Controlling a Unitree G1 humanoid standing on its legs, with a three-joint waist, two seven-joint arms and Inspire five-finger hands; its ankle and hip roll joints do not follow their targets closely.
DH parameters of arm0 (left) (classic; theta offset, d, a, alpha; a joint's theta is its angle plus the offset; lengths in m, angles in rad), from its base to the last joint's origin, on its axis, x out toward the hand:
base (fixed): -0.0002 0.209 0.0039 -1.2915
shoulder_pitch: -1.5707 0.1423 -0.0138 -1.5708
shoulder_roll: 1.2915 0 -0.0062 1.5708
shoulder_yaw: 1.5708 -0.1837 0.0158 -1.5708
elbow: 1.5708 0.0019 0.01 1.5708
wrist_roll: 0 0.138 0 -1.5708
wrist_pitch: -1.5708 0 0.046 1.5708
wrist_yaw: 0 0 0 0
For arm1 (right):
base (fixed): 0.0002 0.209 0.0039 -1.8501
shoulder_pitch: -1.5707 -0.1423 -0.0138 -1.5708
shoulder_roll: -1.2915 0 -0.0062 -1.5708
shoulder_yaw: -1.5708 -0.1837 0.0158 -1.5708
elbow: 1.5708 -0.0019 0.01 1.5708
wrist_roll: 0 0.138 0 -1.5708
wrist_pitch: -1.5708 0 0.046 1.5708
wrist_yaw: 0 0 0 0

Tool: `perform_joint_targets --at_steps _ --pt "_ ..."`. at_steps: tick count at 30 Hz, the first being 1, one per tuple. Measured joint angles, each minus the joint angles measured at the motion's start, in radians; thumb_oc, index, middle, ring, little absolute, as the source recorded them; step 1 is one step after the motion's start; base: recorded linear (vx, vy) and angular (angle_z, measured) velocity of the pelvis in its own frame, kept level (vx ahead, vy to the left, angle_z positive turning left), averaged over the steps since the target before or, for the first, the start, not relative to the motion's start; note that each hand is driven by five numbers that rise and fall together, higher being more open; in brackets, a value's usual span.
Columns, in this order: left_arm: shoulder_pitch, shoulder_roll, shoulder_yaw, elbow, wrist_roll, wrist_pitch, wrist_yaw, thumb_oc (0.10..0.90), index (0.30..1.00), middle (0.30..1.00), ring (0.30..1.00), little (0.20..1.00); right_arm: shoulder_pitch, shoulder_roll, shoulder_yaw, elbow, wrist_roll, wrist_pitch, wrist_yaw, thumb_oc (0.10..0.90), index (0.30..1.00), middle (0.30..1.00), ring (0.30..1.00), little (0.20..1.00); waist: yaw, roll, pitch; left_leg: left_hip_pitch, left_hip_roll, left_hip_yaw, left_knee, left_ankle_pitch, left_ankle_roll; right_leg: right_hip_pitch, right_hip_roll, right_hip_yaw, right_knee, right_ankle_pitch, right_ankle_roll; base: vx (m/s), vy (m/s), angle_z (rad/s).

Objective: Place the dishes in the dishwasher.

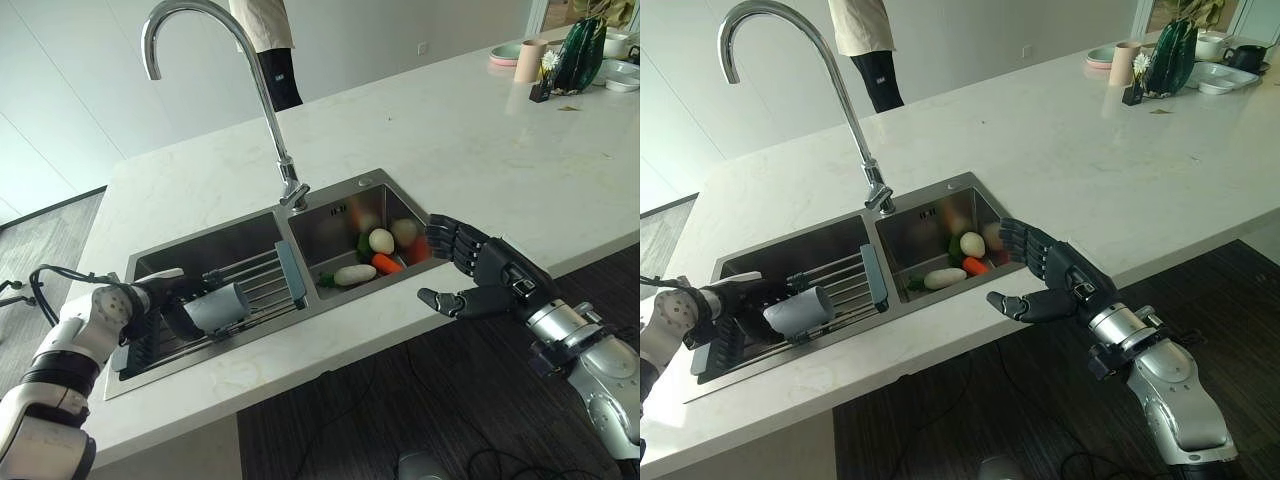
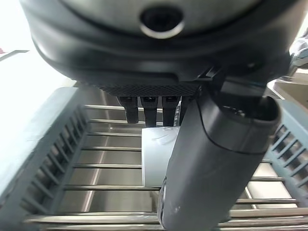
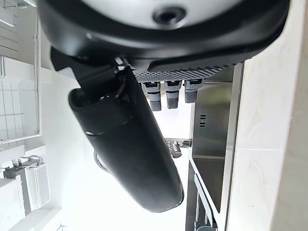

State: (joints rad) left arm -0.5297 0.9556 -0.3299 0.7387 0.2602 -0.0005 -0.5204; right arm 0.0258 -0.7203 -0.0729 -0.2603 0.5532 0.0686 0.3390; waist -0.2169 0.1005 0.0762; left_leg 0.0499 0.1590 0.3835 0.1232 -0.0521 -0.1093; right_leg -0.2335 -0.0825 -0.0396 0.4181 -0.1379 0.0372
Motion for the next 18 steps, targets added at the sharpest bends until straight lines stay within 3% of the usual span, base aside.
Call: perform_joint_targets --at_steps 18 --pt "0.005 -0.023 0.001 0.068 0.022 0.000 0.035 0.800 0.900 0.900 0.900 0.900 0.000 0.000 0.000 0.000 0.000 -0.001 0.004 0.800 0.900 0.900 0.900 0.900 -0.004 -0.007 -0.004 0.001 0.001 0.007 0.000 -0.001 0.000 -0.001 0.003 0.003 -0.003 0.002 0.001 0.00 0.000 0.00"
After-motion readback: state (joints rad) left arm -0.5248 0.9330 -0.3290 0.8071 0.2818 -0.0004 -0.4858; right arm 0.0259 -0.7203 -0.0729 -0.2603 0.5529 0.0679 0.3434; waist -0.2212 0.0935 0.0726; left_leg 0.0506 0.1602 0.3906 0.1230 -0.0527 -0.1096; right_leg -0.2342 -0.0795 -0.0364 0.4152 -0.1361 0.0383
